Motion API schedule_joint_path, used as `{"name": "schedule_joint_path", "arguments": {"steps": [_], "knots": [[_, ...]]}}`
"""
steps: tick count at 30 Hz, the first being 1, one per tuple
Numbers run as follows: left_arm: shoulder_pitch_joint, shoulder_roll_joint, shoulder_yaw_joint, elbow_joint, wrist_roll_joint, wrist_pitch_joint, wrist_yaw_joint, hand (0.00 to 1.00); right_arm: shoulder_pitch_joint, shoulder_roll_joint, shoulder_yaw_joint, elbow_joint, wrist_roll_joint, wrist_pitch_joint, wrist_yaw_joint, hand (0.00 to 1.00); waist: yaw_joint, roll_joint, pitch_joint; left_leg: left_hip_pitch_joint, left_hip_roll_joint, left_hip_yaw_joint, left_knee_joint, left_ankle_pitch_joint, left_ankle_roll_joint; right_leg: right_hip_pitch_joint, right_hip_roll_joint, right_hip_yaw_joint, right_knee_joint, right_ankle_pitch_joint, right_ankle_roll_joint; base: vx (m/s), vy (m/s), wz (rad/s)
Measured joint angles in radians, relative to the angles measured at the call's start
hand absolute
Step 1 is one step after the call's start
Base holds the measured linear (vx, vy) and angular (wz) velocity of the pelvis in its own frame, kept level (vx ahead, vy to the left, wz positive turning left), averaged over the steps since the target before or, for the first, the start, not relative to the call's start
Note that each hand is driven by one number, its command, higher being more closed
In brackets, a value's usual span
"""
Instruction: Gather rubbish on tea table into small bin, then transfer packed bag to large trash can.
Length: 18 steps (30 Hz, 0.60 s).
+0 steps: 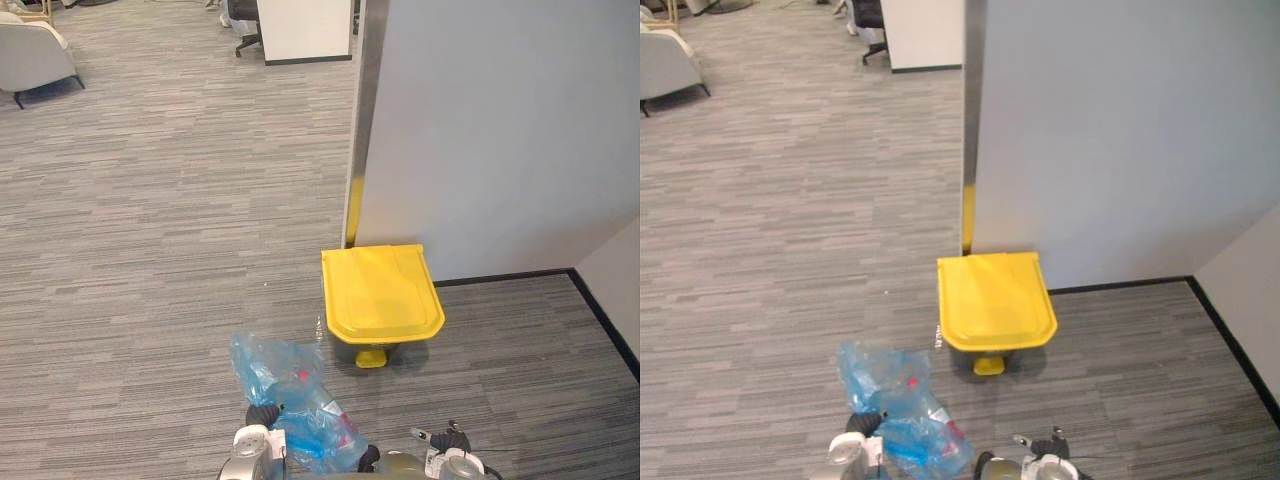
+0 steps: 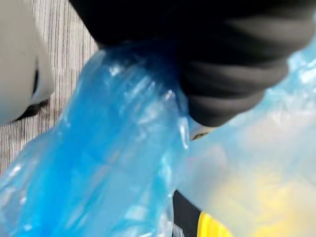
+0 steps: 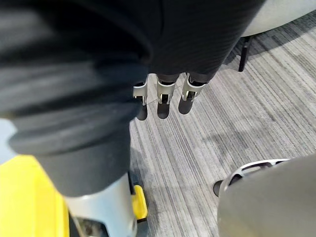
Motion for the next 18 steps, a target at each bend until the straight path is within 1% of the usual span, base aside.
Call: {"name": "schedule_joint_path", "arguments": {"steps": [1,3,4,6,8,9,13,14,16,18], "knots": [[0.0,0.001,0.002,0.006,0.0,0.001,0.002,1.0,-0.002,-0.001,-0.001,0.001,0.009,0.001,0.0,0.0,0.005,-0.011,-0.001,0.02,-0.009,0.015,-0.022,0.001,-0.008,-0.001,-0.001,0.027,-0.008,0.009,0.013,0.04,0.183,-0.35],[0.003,0.02,0.002,0.02,0.001,0.002,0.002,1.0,0.003,0.014,0.0,0.002,0.008,0.0,0.0,0.0,0.004,-0.027,-0.011,0.031,-0.037,0.036,-0.047,0.002,-0.004,0.006,-0.016,0.051,-0.053,0.036,0.034,0.04,0.152,-0.32],[0.004,0.026,0.002,0.026,0.002,0.003,0.002,1.0,0.008,0.017,0.0,0.002,0.008,0.0,0.0,0.0,0.003,-0.032,-0.014,0.039,-0.049,0.046,-0.057,0.001,-0.003,0.014,-0.021,0.062,-0.076,0.049,0.038,0.03,0.161,-0.27],[0.001,0.039,0.002,0.044,0.003,0.002,0.004,1.0,0.015,0.019,-0.002,0.006,0.008,0.0,0.0,0.0,0.0,-0.033,-0.02,0.054,-0.069,0.052,-0.084,0.006,0.005,0.031,-0.031,0.071,-0.121,0.072,0.054,0.02,0.132,-0.16],[0.003,0.055,0.002,0.05,0.008,0.002,0.004,1.0,0.015,0.019,-0.016,0.011,0.008,0.0,0.001,0.0,0.0,-0.033,-0.022,0.055,-0.077,0.057,-0.089,0.008,0.007,0.039,-0.032,0.076,-0.15,0.091,0.054,0.01,0.078,-0.08],[0.002,0.064,0.002,0.062,0.015,0.002,0.003,1.0,0.012,0.016,-0.029,0.018,0.008,0.0,0.001,0.0,0.0,-0.03,-0.022,0.058,-0.085,0.056,-0.091,0.009,0.009,0.05,-0.032,0.078,-0.171,0.102,0.058,0.0,0.041,-0.08],[0.019,0.068,0.0,0.085,0.02,0.001,0.003,1.0,0.001,-0.017,-0.031,0.054,0.008,0.001,0.001,0.0,0.0,0.007,-0.036,0.063,-0.088,0.041,-0.105,0.011,0.012,0.065,-0.022,0.085,-0.219,0.128,0.055,-0.01,-0.007,-0.06],[0.024,0.073,0.0,0.091,0.02,0.001,0.003,1.0,-0.004,-0.021,-0.033,0.063,0.007,0.003,0.001,0.0,0.001,0.012,-0.039,0.063,-0.086,0.04,-0.105,0.011,0.012,0.07,-0.018,0.086,-0.23,0.135,0.053,-0.02,-0.033,-0.09],[0.027,0.076,0.001,0.102,0.02,0.001,0.003,1.0,-0.013,-0.026,-0.034,0.084,0.007,0.003,0.001,0.0,0.001,0.011,-0.039,0.067,-0.083,0.038,-0.106,0.011,0.012,0.074,-0.012,0.094,-0.236,0.138,0.05,-0.04,-0.042,-0.1],[0.031,0.078,0.0,0.101,0.02,-0.001,0.003,1.0,-0.024,-0.03,-0.034,0.089,0.005,0.004,0.001,0.0,0.005,0.009,-0.037,0.07,-0.083,0.041,-0.111,0.011,0.012,0.05,-0.011,0.112,-0.205,0.132,0.047,-0.06,-0.023,-0.28]]}}
